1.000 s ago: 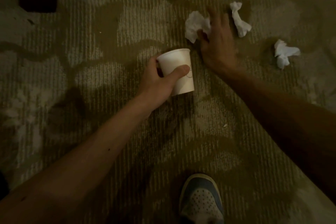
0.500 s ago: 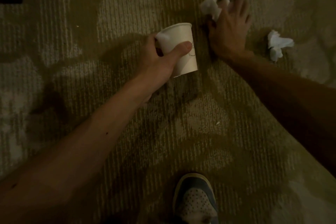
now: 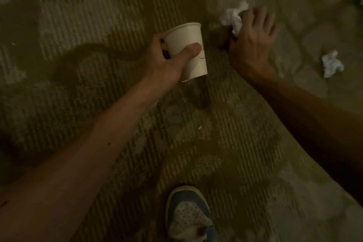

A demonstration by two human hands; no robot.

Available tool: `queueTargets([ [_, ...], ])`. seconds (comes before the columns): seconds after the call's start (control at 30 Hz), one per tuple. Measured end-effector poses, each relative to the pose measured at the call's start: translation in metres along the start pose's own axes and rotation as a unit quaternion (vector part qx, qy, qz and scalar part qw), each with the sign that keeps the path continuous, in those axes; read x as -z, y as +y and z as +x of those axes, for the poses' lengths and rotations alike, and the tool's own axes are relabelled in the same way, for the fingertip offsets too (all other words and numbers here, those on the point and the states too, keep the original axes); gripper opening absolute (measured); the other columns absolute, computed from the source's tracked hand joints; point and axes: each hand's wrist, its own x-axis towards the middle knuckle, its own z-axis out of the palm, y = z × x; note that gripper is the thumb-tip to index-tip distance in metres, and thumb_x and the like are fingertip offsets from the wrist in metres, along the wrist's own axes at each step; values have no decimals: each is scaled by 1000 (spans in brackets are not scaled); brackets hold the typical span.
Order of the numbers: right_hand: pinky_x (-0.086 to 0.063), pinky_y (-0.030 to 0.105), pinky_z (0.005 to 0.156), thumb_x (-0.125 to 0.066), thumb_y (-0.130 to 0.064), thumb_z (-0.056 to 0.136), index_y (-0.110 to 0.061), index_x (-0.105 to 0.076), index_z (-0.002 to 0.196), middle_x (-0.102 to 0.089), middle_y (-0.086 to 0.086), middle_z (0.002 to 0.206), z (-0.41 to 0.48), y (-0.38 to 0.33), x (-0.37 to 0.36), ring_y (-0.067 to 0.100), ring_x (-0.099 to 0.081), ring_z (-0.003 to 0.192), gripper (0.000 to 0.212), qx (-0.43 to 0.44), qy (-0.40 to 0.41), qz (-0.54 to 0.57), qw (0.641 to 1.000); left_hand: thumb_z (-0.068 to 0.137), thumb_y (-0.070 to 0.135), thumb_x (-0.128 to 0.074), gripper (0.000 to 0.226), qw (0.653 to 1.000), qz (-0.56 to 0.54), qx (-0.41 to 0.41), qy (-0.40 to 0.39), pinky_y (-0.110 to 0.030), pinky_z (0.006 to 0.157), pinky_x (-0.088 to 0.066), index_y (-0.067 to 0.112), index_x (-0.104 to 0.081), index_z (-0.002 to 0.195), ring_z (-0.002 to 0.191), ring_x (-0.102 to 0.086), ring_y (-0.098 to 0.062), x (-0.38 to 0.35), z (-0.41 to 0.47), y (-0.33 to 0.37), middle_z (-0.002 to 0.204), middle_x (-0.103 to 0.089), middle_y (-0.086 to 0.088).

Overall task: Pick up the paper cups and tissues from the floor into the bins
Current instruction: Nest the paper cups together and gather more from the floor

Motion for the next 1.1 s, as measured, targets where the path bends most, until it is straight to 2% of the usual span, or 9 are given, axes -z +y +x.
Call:
queueTargets([
  [0.13,-30,39,106,-47,-32,99,-11,-32,146,-34,16,146,-7,34,-10,31,-34,130,54,8,-170,64,983,73,50,-80,62,999,33,-2,-42,-17,56,-51,34,-44,121,88,-61,-2,-38,9,7,104,-54,17],
  [0.27,-30,30,96,-52,-30,97,-7,-38,140,-40,17,138,-22,45,-12,29,-39,122,50,19,-134,131,982,71,52,-79,68,995,46,5,-88,-26,66,-55,36,-41,125,94,-57,-4,-81,17,20,103,-48,20],
  [0.43,-33,43,94,-39,-47,94,-4,-50,126,-48,20,127,-35,125,-4,36,-44,116,56,-102,-38,67,992,60,61,-79,79,988,50,27,-143,-27,62,-55,36,-45,127,97,-63,-10,-102,15,9,117,-56,10],
  [0.6,-28,50,109,-49,-33,97,-9,-35,144,-36,18,144,-34,211,-9,37,-32,131,55,-225,-101,55,968,71,52,-80,60,988,55,41,-139,-26,61,-51,34,-50,119,94,-64,-9,-109,7,-5,110,-59,10],
  [0.83,-29,42,112,-48,-38,99,-10,-34,147,-36,15,149,-37,220,-22,32,-33,137,56,-290,-146,171,930,69,54,-79,66,988,58,29,-138,-28,60,-51,30,-52,124,96,-65,-13,-104,8,3,115,-60,5],
  [0.9,-49,23,94,-52,-30,99,-13,-41,142,-53,9,134,-38,214,-20,13,-58,114,47,-292,-131,240,917,74,50,-79,60,989,59,33,-132,-27,61,-51,30,-51,123,96,-64,-12,-101,7,3,115,-59,6],
  [0.97,-47,4,57,-55,-21,98,-20,-50,130,-60,-4,112,-41,202,-12,-12,-63,77,33,-285,-119,297,904,76,47,-79,58,989,66,36,-127,-22,59,-51,30,-50,123,94,-63,-8,-96,4,1,113,-58,8],
  [1.03,-45,4,54,-58,-17,96,-33,-56,105,-57,-8,108,-44,182,-3,-15,-59,78,18,-255,-126,335,898,76,46,-79,61,989,67,39,-127,-24,60,-52,29,-49,126,95,-64,-9,-88,3,-2,115,-58,6],
  [1.1,-51,14,69,-59,-17,93,-26,-56,99,-57,-4,109,-48,160,4,-6,-58,91,12,-208,-141,355,900,72,50,-81,66,988,72,42,-129,-32,68,-56,30,-49,127,99,-64,-14,-79,0,-2,118,-58,3],
])
